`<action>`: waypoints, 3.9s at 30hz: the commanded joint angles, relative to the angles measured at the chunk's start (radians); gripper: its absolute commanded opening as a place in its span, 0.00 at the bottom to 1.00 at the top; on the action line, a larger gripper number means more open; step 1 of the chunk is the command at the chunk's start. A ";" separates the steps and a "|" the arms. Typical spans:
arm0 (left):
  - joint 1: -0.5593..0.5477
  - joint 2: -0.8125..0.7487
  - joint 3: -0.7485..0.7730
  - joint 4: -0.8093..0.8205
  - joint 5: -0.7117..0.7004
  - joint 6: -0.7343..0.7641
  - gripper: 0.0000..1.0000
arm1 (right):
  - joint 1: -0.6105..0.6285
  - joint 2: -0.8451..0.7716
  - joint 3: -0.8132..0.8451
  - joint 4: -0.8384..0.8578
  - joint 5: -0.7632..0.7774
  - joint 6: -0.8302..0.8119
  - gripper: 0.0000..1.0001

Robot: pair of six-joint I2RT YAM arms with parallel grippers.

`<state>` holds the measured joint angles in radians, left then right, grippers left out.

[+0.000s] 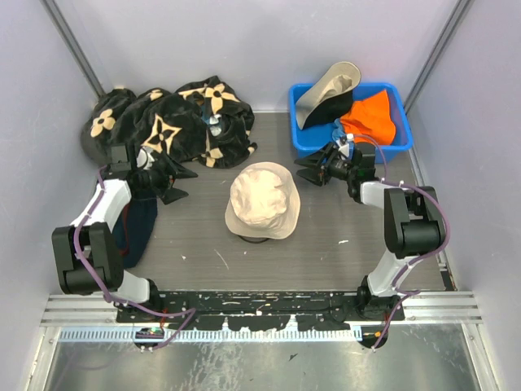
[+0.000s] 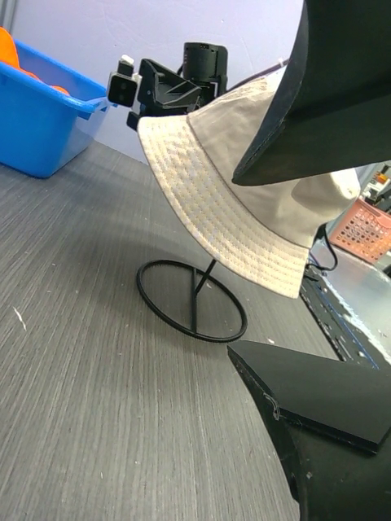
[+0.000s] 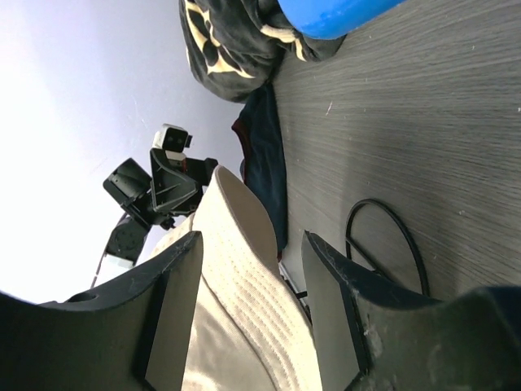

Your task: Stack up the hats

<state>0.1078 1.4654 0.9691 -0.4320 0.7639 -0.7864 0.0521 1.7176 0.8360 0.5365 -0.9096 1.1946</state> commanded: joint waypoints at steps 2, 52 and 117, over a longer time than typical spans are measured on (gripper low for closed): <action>-0.011 0.010 0.051 -0.031 -0.003 -0.001 0.84 | 0.023 0.042 0.037 0.161 -0.058 0.056 0.58; -0.016 -0.002 0.034 -0.053 -0.005 0.019 0.84 | 0.097 0.034 0.010 -0.228 0.108 -0.163 0.01; -0.032 -0.080 -0.055 -0.099 -0.037 0.057 0.84 | -0.153 0.411 1.076 -0.901 0.885 -0.432 0.57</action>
<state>0.0776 1.3579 0.8703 -0.5056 0.7303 -0.7509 -0.0925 2.1078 1.8500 -0.5163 -0.0250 0.6361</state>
